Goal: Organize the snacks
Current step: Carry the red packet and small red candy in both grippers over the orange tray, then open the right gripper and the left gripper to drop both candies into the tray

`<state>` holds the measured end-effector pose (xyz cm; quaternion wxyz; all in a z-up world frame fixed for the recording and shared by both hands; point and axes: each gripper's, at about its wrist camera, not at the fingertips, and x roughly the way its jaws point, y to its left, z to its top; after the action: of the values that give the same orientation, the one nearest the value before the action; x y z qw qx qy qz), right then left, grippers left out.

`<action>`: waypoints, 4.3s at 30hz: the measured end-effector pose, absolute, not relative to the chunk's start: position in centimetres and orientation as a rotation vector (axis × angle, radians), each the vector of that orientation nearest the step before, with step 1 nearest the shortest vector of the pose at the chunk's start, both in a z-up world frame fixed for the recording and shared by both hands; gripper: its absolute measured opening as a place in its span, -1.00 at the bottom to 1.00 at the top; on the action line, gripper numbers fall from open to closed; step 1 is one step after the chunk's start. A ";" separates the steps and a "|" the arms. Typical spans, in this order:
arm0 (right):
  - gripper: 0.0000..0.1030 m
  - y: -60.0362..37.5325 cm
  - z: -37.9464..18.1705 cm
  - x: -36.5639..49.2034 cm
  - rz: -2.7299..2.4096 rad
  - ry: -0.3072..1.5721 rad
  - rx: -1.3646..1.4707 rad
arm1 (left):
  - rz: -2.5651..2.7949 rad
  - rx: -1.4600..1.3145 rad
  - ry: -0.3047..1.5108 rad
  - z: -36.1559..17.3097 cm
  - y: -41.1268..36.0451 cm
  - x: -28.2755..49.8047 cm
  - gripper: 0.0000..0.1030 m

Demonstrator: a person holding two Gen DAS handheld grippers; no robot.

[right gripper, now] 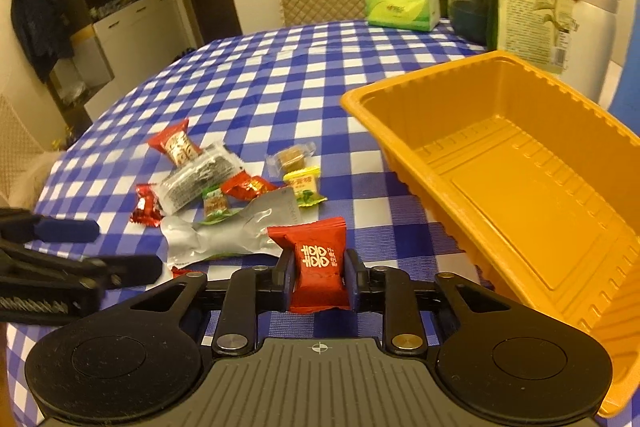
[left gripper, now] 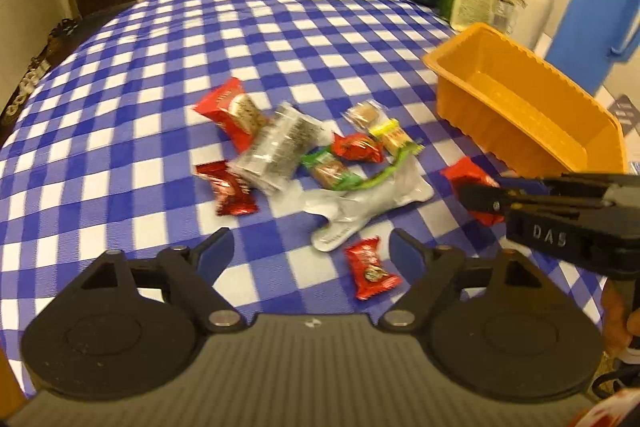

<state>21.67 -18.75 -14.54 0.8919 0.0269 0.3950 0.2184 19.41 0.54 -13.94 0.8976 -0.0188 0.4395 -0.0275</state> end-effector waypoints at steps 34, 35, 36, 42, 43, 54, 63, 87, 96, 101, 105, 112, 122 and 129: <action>-0.50 -20.6 -11.5 18.9 0.359 0.789 0.151 | -0.247 0.097 0.926 -13.8 -1.6 20.0 -0.74; -0.50 -20.6 -11.2 18.8 0.353 0.782 0.156 | -0.256 0.097 0.920 -13.3 -1.5 20.2 -0.74; -0.50 -20.7 -10.9 18.7 0.344 0.774 0.161 | -0.264 0.098 0.913 -12.8 -1.5 20.4 -0.74; -0.50 -22.2 -9.2 18.0 0.267 0.715 0.213 | -0.343 0.121 0.858 -10.1 -2.2 21.7 -0.74; -0.50 -22.6 -8.9 17.8 0.253 0.705 0.222 | -0.350 0.125 0.851 -9.7 -2.5 21.9 -0.74; -0.50 -28.9 -7.1 18.2 0.148 0.687 0.217 | -0.412 0.106 0.790 -6.4 -8.5 23.8 -0.74; -0.50 -32.9 -7.8 19.6 0.128 0.717 0.202 | -0.453 0.109 0.790 -6.1 -14.7 26.3 -0.74; -0.50 -35.5 -9.7 22.6 0.122 0.753 0.244 | -0.424 0.186 0.856 -9.7 -19.8 31.5 -0.26; -0.50 -35.4 -10.4 23.6 0.136 0.775 0.246 | -0.398 0.171 0.878 -9.7 -18.6 31.8 -0.25; -0.50 -35.0 -10.9 24.4 0.151 0.791 0.239 | -0.384 0.175 0.891 -9.9 -18.3 31.9 -0.25; -0.49 -34.6 -11.4 25.3 0.171 0.830 0.237 | -0.377 0.176 0.895 -9.9 -18.2 31.9 -0.19; 0.17 -35.0 -11.0 24.9 0.163 0.806 0.261 | -0.368 0.160 0.884 -9.4 -17.7 31.5 0.05; 0.53 -35.8 -8.5 22.1 0.198 0.728 0.328 | -0.345 0.135 0.807 -6.9 -15.2 28.1 0.41; 0.81 -35.9 -6.9 19.4 0.247 0.690 0.360 | -0.283 0.085 0.774 -5.4 -11.5 24.2 0.46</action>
<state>19.38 -35.86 -6.92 0.9178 0.1752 0.3354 0.1201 24.21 -11.50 -5.40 0.9154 0.0414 0.3761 -0.1376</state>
